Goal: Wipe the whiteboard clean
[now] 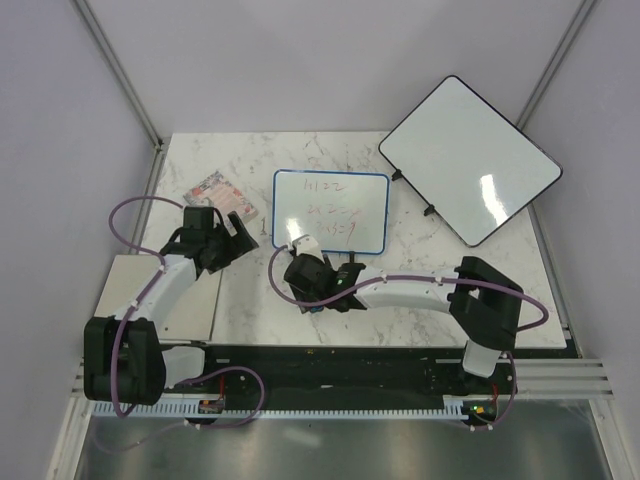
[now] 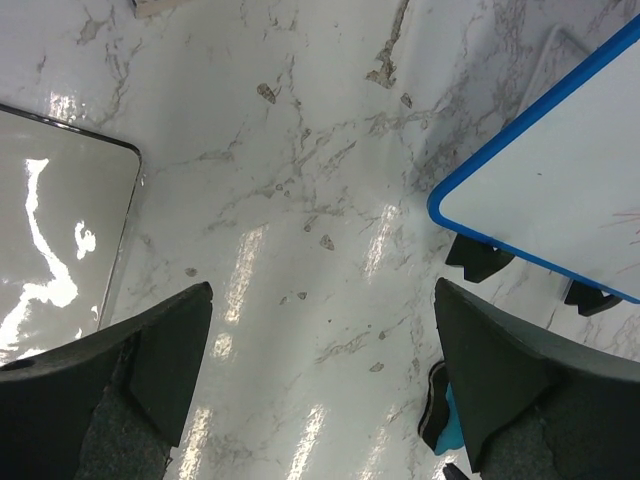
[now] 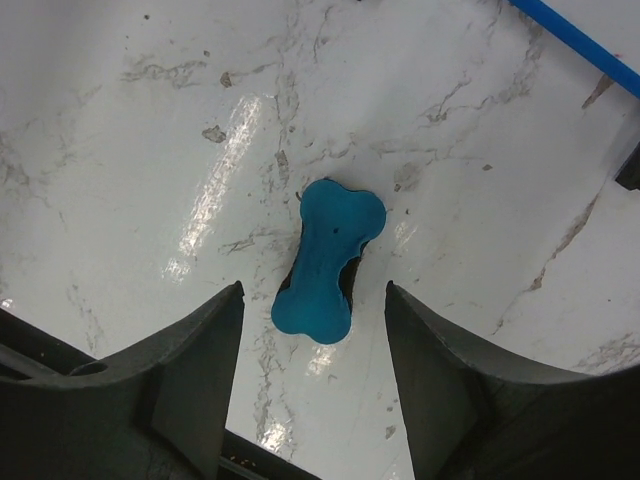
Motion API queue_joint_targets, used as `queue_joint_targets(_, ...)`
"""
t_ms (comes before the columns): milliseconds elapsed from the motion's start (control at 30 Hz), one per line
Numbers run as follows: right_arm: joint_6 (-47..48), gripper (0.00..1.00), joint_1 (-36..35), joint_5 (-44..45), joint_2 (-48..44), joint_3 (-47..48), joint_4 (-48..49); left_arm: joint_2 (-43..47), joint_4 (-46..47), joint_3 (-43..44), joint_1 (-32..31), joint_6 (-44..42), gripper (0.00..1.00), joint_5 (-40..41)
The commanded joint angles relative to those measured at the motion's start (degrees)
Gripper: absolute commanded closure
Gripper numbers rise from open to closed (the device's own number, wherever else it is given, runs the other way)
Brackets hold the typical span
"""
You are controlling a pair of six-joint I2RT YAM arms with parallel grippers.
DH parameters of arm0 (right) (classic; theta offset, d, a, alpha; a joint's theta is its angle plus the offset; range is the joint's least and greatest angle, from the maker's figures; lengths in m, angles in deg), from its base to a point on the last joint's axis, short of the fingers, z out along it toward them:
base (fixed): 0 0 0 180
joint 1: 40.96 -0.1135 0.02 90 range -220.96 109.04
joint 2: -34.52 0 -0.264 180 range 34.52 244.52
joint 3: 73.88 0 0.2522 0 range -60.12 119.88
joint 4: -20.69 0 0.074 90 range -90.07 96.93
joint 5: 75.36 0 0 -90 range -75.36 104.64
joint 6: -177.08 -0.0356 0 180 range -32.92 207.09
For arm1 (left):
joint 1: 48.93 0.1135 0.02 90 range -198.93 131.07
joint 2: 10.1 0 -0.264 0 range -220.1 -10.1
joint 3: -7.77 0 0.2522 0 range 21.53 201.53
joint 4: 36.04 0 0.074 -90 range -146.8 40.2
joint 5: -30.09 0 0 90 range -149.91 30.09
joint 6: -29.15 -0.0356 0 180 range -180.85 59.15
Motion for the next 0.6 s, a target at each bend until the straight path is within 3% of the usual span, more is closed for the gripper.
queue_joint_targets(0, -3.23, 0.34, -0.21, 0.93, 2.08, 2.71, -1.80, 0.63, -0.43, 1.13, 0.01, 0.38, 0.02, -1.43)
queue_joint_targets(233, -5.17, 0.34, -0.21, 1.37, 5.68, 3.42, -1.10, 1.16, -0.51, 1.30, 0.01, -0.05, 0.02, -2.39)
queue_joint_targets(300, -5.78, 0.38, -0.21, 1.46, 6.82, 3.86, -0.83, 1.42, -0.51, 1.04, 0.01, -0.14, 0.02, -2.31)
queue_joint_targets(367, -6.31, 0.55, -0.21, 1.90, 7.35, 3.95, -0.48, 1.42, -0.60, 0.95, 0.01, -0.14, 0.02, -2.13)
queue_joint_targets(567, -7.46, 0.61, -0.21, 3.04, 8.32, 3.95, -0.83, 1.07, -0.69, 1.21, 0.01, -0.32, 0.02, -2.39)
